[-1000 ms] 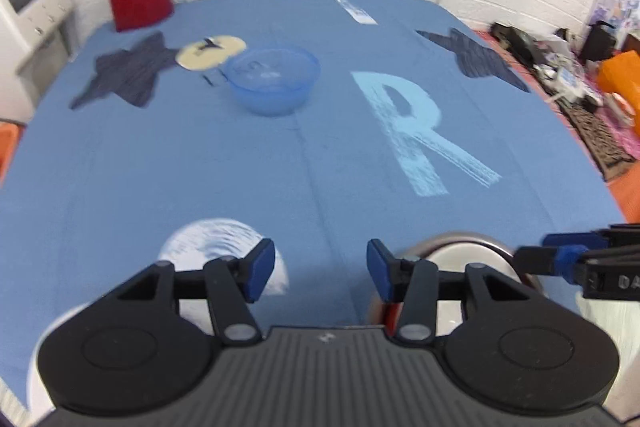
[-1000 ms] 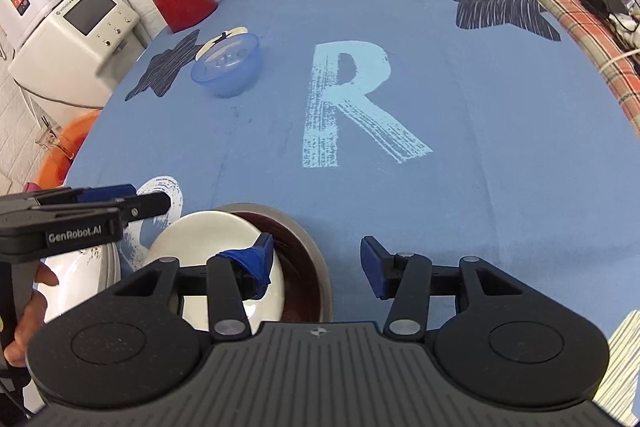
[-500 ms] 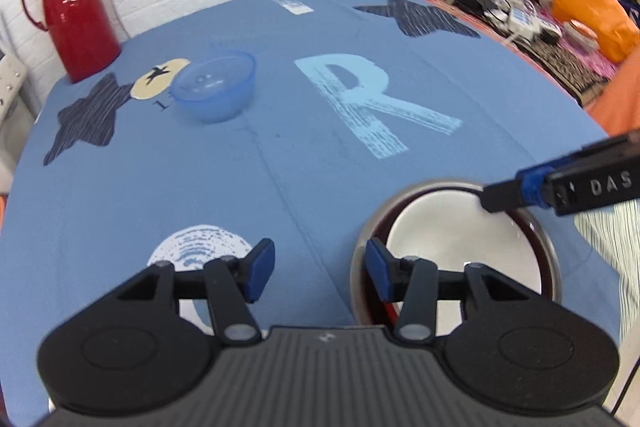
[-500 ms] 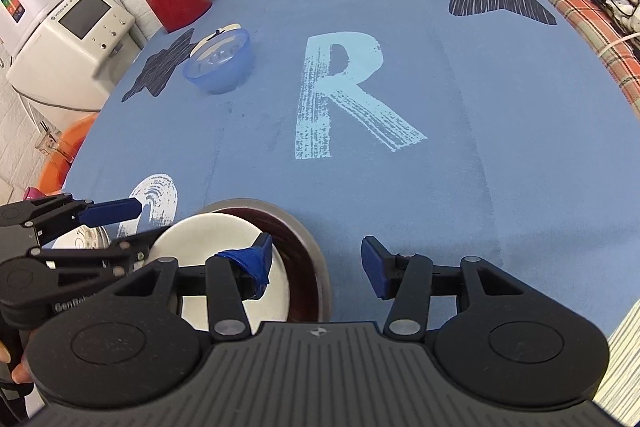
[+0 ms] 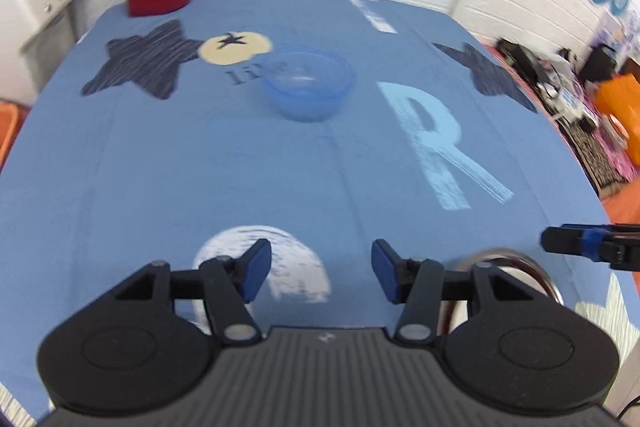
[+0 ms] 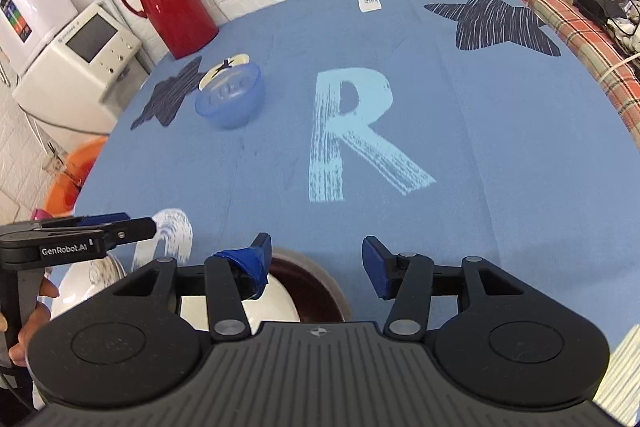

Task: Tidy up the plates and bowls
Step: 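Withdraw both grippers and move toward the blue plastic bowl, then grasp the blue plastic bowl rim with both grippers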

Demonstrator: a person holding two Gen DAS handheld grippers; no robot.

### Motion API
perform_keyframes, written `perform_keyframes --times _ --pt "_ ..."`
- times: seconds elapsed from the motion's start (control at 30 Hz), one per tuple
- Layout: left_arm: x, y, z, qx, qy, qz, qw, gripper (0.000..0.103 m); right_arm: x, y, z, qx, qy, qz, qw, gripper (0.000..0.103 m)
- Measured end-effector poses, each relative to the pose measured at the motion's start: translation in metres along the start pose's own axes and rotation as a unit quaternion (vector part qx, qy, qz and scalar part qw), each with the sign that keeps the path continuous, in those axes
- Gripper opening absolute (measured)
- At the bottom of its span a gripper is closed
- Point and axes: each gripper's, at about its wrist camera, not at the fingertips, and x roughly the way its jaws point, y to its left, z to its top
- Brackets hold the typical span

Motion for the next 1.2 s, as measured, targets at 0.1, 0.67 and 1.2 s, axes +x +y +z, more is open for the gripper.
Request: perform_keyframes --times 0.1,0.67,1.2 --pt "0.003 0.019 -0.001 -0.016 0.014 0.001 0.9998 0.053 0.004 -0.015 0.0 0.05 0.006 0.021 0.999 0.036" --pt "0.041 0.069 0.087 -0.081 0.002 0.004 0.9967 0.056 0.067 0.027 0.079 0.047 0.003 0.053 0.997 0.039" --pt "0.152 0.081 0.151 -0.083 0.055 0.005 0.995 0.042 0.233 0.096 0.159 -0.127 0.101 -0.035 0.986 0.038"
